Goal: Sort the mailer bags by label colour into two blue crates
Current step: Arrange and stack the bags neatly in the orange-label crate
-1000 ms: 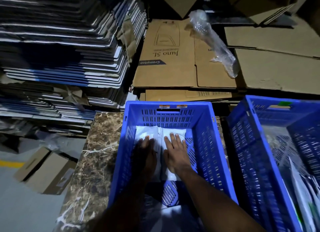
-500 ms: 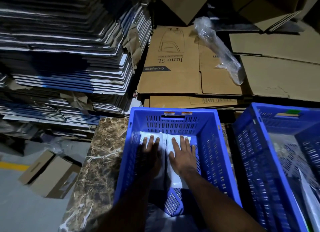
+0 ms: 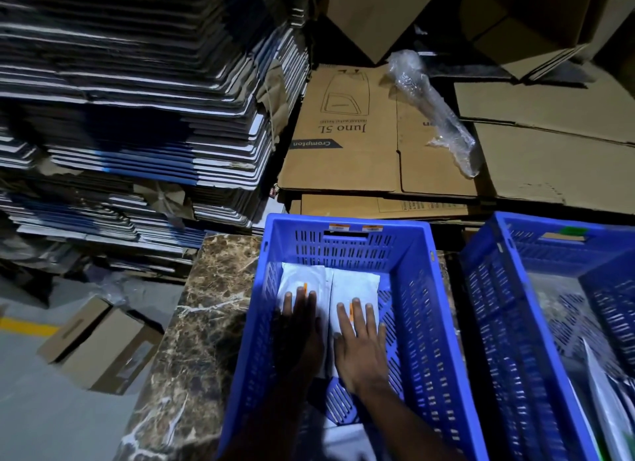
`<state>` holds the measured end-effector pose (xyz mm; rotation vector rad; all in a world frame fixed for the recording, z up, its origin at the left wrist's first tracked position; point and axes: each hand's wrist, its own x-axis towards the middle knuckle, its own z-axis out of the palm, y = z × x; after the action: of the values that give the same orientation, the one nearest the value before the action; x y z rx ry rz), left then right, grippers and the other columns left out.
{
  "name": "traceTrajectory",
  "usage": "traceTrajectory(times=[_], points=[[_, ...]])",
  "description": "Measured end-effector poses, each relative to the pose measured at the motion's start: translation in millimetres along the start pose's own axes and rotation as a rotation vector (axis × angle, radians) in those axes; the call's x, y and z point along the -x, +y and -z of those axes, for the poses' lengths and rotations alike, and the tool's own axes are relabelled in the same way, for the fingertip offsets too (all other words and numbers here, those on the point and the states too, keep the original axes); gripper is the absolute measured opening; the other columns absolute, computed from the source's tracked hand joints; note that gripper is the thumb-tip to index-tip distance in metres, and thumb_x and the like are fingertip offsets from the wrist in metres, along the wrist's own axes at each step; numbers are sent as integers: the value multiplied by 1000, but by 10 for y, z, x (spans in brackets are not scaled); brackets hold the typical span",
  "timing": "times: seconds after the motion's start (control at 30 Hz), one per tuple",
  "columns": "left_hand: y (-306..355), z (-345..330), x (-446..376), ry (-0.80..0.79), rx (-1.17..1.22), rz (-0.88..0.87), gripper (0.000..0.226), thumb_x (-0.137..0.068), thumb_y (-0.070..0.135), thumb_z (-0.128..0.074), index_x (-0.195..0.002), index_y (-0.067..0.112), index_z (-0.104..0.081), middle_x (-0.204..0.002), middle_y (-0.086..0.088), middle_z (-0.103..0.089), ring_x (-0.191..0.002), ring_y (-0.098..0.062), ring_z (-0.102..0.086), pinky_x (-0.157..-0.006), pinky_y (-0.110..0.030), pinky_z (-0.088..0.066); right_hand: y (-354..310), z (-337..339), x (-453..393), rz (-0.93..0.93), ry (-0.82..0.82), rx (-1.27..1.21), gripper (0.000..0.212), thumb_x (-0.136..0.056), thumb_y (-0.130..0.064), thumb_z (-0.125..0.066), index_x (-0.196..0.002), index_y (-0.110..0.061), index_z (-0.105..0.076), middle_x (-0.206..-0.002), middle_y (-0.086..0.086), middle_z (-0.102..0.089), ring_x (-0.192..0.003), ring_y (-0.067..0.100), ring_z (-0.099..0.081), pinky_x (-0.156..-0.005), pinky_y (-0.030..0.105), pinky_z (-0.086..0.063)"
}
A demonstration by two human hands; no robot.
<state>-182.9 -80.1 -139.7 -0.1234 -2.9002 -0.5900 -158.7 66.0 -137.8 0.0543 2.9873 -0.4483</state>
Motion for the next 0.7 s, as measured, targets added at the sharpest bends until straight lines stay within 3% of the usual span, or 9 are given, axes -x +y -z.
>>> traceTrajectory(times=[0.13, 0.27, 0.3, 0.37, 0.4, 0.47, 0.57, 0.63, 0.7], points=[[72, 95, -31, -70, -72, 3, 52, -98, 32, -37, -149, 19, -40, -157, -1, -33, -145, -28, -31, -118, -45, -18, 13, -6, -26, 23, 4, 29, 59, -101, -44, -18, -156, -37, -1, -164, -4, 13, -150, 22, 19, -121, 51, 3], [37, 159, -69, -123, -73, 4, 59, -91, 35, -40, -149, 24, -38, -162, 5, -20, -149, -23, -18, -115, -46, -17, -9, 138, -22, 29, -93, 42, 59, -101, -50, -11, -156, -36, 7, -160, -4, 24, -149, 23, 23, -121, 56, -1], [24, 171, -96, -124, -85, -19, 62, -86, 38, -49, -146, 25, -42, -161, 4, -20, -149, -21, -16, -113, -45, -19, -21, 196, -30, 28, -131, 54, 60, -101, -50, -11, -155, -36, 10, -160, -4, 25, -149, 23, 24, -120, 57, 0], [19, 229, -168, -232, -162, -37, 74, -62, 41, -78, -130, 22, -61, -151, -6, -43, -139, -29, -39, -104, -48, -35, -52, 341, -4, -1, -192, 37, 59, -102, -51, -12, -155, -37, 10, -163, -3, 21, -149, 21, 22, -120, 57, 5], [44, 281, -195, -300, -177, -5, 78, -48, 40, -87, -121, 20, -68, -141, -12, -55, -126, -34, -53, -97, -51, -44, -62, 408, 17, -22, -198, 9, 60, -102, -50, -15, -156, -36, 7, -164, -1, 17, -151, 21, 18, -119, 56, 5], [139, 486, -154, -341, -224, -13, 70, -42, 39, -86, -106, 15, -74, -123, -21, -65, -104, -42, -65, -81, -51, -54, -92, 561, 109, -45, -153, -7, 60, -101, -44, -27, -156, -29, -9, -165, 7, -5, -152, 27, -3, -119, 53, -10], [363, 834, 87, -382, -173, -142, 43, -72, 39, -73, -106, 13, -68, -109, -16, -66, -101, -38, -62, -80, -42, -53, -153, 797, 307, -55, -101, -25, 43, -97, -31, -41, -136, -15, -45, -136, 16, -50, -124, 36, -50, -99, 42, -42], [508, 978, 273, -616, -85, -119, 30, -90, 39, -58, -109, 16, -63, -111, -11, -65, -107, -32, -61, -86, -35, -49, -193, 962, 481, -96, -122, -63, 31, -99, -30, -41, -121, -13, -54, -117, 21, -63, -107, 39, -61, -85, 42, -50], [557, 1046, 491, -928, -74, -82, 35, -91, 47, -57, -100, 14, -68, -99, -11, -69, -95, -29, -66, -78, -31, -49, -199, 1055, 670, -104, -134, -41, 29, -99, -29, -42, -117, -12, -58, -112, 24, -64, -105, 41, -63, -82, 43, -51]])
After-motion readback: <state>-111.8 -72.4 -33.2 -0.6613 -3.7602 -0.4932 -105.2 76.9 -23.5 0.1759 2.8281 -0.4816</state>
